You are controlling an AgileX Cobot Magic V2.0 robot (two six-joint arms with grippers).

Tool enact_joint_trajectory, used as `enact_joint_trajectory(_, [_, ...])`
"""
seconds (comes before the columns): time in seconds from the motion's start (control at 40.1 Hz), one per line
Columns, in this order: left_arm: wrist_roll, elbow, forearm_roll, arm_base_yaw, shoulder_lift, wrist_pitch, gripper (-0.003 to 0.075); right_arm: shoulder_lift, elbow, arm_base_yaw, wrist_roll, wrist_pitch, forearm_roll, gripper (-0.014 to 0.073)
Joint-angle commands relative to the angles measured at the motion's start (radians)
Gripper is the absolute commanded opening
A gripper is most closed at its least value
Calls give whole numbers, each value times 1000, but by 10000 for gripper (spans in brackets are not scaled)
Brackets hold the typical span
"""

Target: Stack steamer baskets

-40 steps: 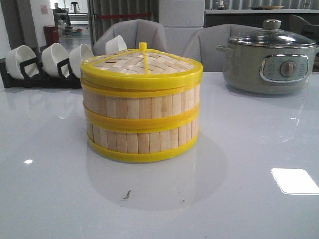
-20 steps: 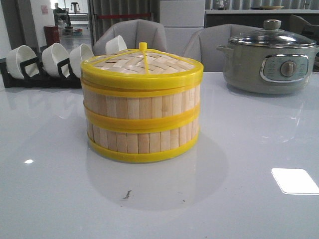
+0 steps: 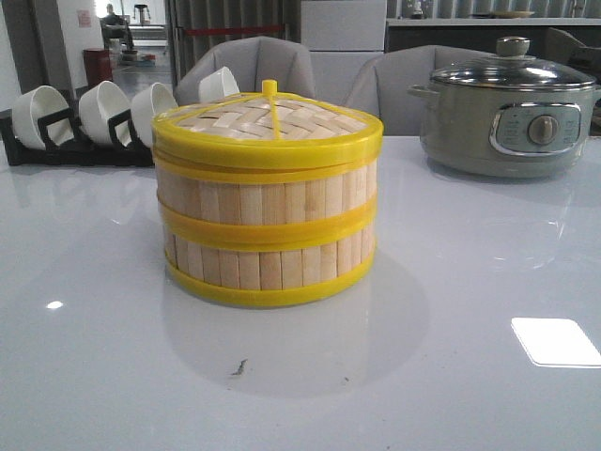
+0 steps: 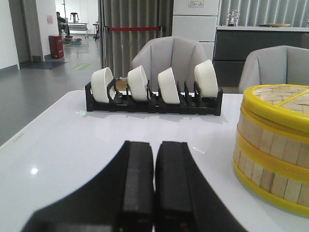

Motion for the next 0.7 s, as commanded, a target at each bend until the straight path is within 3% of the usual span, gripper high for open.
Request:
enact_joint_trajectory(0.0, [0,-1,-9,-2,-13,-80,97,-21,-15,-7,-15,-124,-21,54])
enact_joint_trajectory(0.673, [0,-1,-9,-2,-13,-80,97,-21,-15,-7,-30,-123,-26,54])
